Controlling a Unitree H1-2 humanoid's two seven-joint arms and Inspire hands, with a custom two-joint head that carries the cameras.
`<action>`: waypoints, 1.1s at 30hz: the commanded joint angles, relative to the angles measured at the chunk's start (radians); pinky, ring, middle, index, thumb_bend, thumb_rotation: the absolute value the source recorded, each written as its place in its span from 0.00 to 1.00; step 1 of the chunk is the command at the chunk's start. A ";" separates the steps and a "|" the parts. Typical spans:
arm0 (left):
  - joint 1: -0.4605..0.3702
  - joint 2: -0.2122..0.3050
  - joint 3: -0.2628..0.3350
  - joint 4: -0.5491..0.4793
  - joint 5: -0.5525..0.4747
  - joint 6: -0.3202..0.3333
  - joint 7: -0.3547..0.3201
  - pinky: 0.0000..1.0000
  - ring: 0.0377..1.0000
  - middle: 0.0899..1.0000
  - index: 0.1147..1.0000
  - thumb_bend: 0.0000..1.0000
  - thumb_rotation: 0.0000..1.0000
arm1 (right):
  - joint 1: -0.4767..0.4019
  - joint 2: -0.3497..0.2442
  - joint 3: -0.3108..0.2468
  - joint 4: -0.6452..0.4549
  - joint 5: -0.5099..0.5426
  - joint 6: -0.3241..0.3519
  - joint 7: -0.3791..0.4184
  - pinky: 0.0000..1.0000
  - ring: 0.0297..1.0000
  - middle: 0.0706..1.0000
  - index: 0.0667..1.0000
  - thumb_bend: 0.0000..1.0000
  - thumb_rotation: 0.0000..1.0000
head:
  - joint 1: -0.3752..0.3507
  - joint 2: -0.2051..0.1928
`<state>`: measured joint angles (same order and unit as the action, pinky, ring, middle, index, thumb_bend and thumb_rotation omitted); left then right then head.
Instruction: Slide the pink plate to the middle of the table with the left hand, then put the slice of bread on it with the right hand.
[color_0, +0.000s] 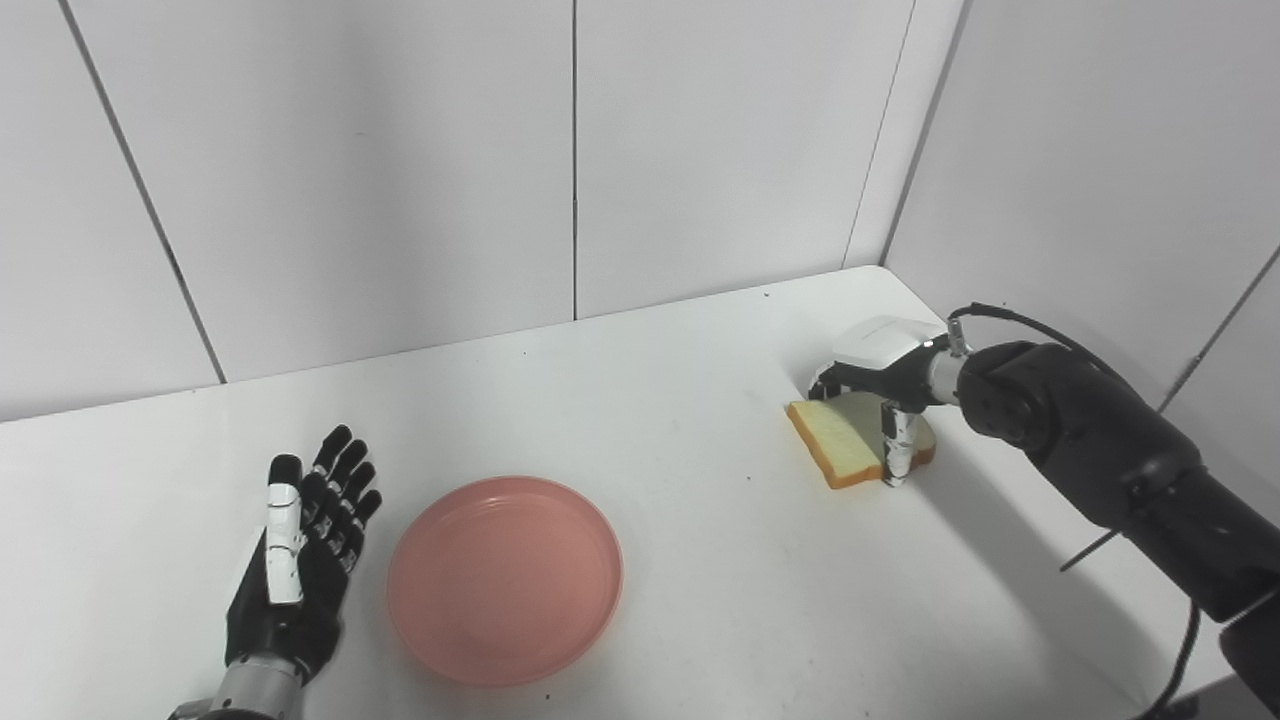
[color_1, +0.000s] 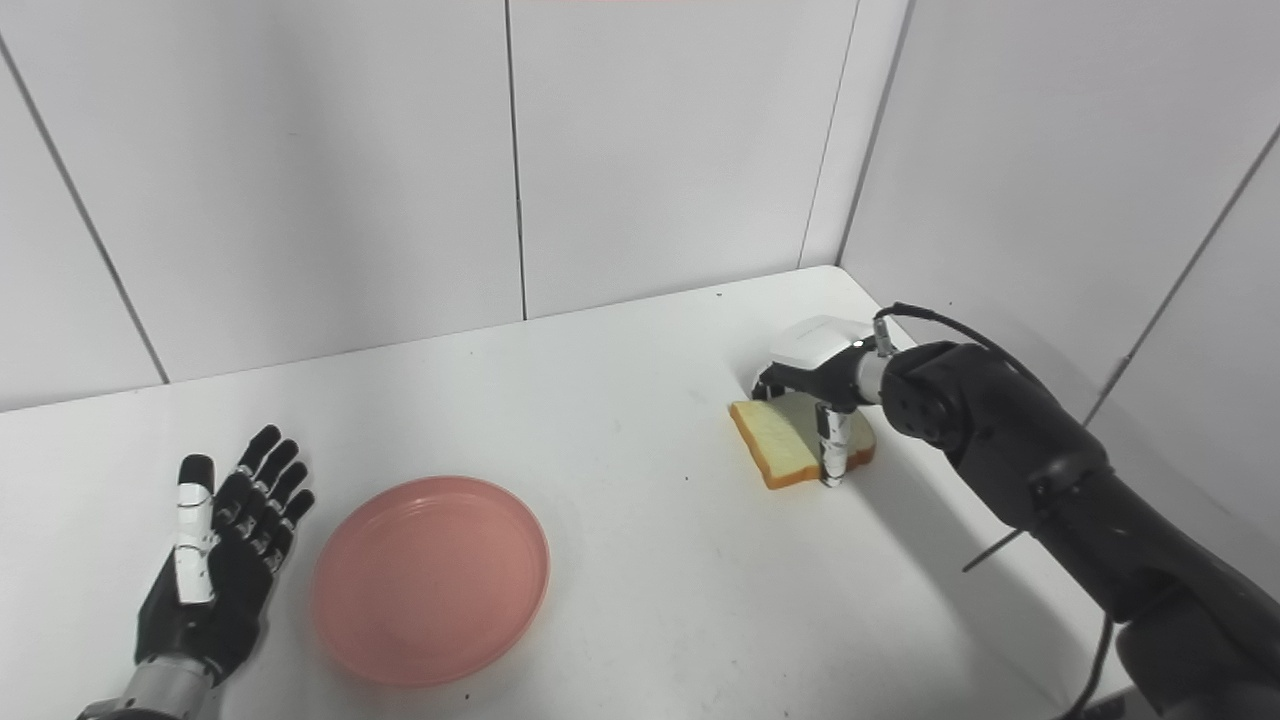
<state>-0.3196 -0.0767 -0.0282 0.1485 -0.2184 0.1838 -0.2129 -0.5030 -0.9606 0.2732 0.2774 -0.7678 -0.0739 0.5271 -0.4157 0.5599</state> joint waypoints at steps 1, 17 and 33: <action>-0.018 -0.001 0.000 -0.034 -0.013 -0.007 -0.004 1.00 1.00 0.99 0.93 0.73 1.00 | -0.026 -0.025 -0.018 -0.008 -0.017 -0.033 -0.061 0.51 0.58 0.64 0.66 0.64 0.00 | 0.002 0.000; -0.018 -0.003 -0.006 -0.034 -0.007 -0.006 -0.003 1.00 1.00 0.99 0.94 0.74 1.00 | -0.034 -0.030 -0.082 -0.027 0.049 -0.075 -0.143 0.37 0.43 0.44 0.46 0.52 0.00 | 0.007 0.004; -0.008 -0.012 -0.020 -0.050 0.007 0.016 0.010 1.00 1.00 0.98 0.93 0.73 1.00 | -0.053 -0.014 -0.202 -0.213 0.186 -0.008 -0.030 0.39 0.40 0.47 0.47 0.52 0.00 | 0.023 0.008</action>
<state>-0.3118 -0.0821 -0.0416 0.1307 -0.2143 0.2086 -0.2048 -0.5063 -0.9481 0.1010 0.1060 -0.5989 -0.1248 0.4980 -0.3927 0.5676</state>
